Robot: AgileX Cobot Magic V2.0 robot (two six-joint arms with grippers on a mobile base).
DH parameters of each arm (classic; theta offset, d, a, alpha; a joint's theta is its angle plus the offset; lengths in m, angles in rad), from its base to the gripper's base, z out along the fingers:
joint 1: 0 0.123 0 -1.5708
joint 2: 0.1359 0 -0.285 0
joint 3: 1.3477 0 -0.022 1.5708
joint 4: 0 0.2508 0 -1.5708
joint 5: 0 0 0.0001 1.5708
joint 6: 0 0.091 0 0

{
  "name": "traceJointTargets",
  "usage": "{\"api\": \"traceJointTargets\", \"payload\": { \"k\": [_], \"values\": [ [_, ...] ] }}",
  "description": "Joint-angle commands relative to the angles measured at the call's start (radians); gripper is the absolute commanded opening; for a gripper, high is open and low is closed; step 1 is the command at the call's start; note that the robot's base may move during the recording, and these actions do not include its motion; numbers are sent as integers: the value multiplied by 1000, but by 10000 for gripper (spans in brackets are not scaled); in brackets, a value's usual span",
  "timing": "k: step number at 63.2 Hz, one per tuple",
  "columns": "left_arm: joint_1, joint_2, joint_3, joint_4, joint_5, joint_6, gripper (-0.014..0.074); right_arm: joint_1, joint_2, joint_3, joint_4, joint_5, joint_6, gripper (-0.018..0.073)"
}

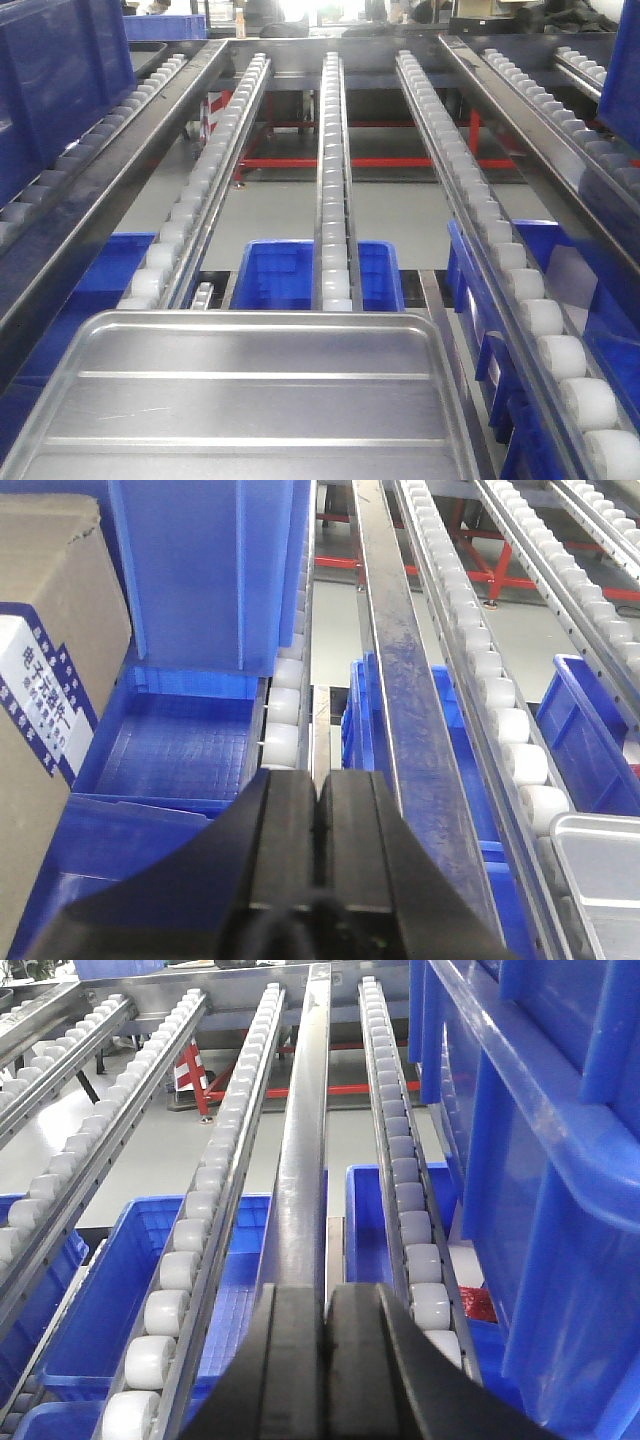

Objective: Grab silver tray and stack on right shelf

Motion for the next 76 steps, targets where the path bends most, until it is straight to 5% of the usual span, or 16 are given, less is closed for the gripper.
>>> {"api": "traceJointTargets", "payload": {
  "k": [1, 50, 71, 76],
  "values": [
    [3, -16, 20, -10, -86, 1, -93, -5, -22, -18, -2, -90, -11, 58],
    [3, -16, 20, 1, -103, 1, -93, -5, -22, -18, -2, -91, -11, 58],
    [3, -14, -10, -7, -345, 1, -93, -5, -22, -91, 18, -216, -6, 58],
    [3, 4, -91, -2, -327, 1, -93, -5, -8, -173, 18, -204, -6, 58]
  ]
}}
